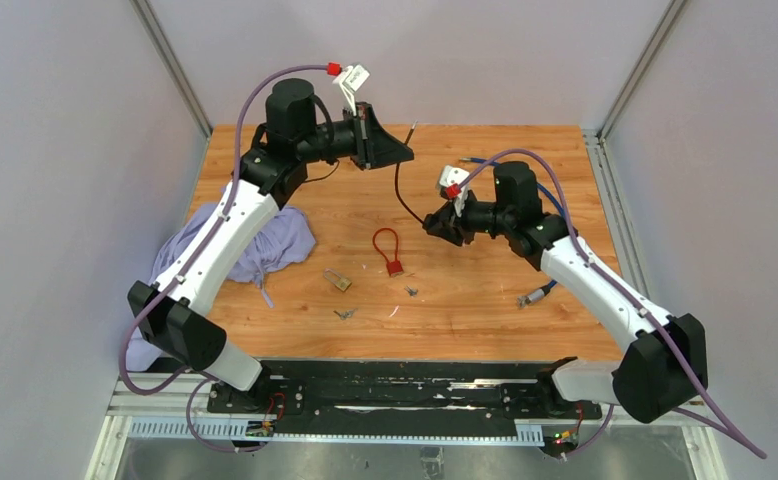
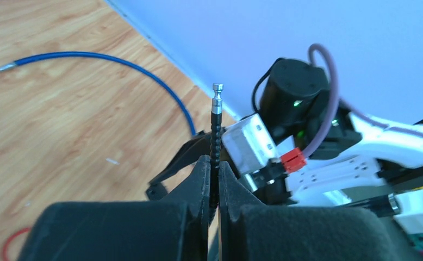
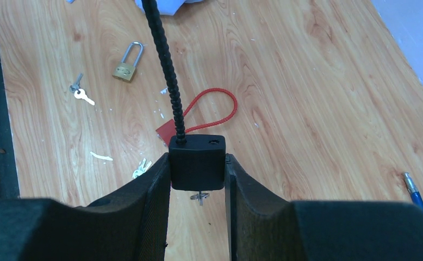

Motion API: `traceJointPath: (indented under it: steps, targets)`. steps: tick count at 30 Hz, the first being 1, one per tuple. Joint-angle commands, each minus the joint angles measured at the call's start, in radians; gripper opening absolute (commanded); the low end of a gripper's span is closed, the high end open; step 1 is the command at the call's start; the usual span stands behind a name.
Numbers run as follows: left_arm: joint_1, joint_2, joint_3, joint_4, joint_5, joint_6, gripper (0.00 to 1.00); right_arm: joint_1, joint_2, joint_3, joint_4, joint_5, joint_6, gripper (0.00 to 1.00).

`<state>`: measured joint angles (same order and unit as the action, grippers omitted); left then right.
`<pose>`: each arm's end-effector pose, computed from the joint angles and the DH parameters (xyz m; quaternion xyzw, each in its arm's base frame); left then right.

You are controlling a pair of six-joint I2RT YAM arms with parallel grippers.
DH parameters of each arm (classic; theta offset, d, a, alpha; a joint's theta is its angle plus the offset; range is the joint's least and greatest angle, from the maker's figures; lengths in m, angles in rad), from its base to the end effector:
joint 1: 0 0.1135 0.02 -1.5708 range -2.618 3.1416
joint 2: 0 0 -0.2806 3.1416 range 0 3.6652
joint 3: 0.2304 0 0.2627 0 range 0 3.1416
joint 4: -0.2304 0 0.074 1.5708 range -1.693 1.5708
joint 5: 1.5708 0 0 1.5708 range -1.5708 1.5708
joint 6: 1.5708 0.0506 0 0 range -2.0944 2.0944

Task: Lock with the key
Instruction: Lock the lock.

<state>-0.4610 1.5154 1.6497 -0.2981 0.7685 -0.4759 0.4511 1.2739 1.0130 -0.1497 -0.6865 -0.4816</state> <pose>0.3057 -0.1911 0.4694 0.2372 0.7088 -0.5258 0.4060 0.2598 0.1615 0.3287 -0.5189 0.6206 0.2736 0.5204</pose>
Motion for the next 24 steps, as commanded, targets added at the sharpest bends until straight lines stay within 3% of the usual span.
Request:
traceJointPath:
  steps: [1,4,6,8,10,16,21,24]
  targets:
    - [0.002,-0.019,-0.028,0.172,0.038,-0.28,0.0,-0.018,0.024,0.024,0.019,-0.043,0.054,0.02]
    - [0.008,-0.022,-0.042,0.199,0.03,-0.332,0.0,-0.019,0.019,0.002,0.04,-0.049,0.049,0.05]
    - [0.012,-0.021,-0.058,0.235,0.034,-0.383,0.0,-0.019,0.013,-0.017,0.059,-0.048,0.052,0.14]
    - [0.017,-0.022,-0.079,0.273,0.04,-0.427,0.0,-0.018,0.008,-0.038,0.08,-0.047,0.072,0.29]
    - [0.02,-0.024,-0.104,0.319,0.05,-0.473,0.0,-0.019,0.004,-0.049,0.099,-0.055,0.089,0.36]
    - [0.032,-0.035,-0.154,0.4,0.056,-0.531,0.0,-0.015,0.012,-0.054,0.114,-0.056,0.117,0.43]
    - [0.043,-0.04,-0.186,0.466,0.067,-0.59,0.0,-0.009,0.024,-0.063,0.132,-0.05,0.147,0.56]
    - [0.047,-0.039,-0.211,0.52,0.077,-0.652,0.0,-0.006,0.025,-0.073,0.152,-0.057,0.16,0.58]
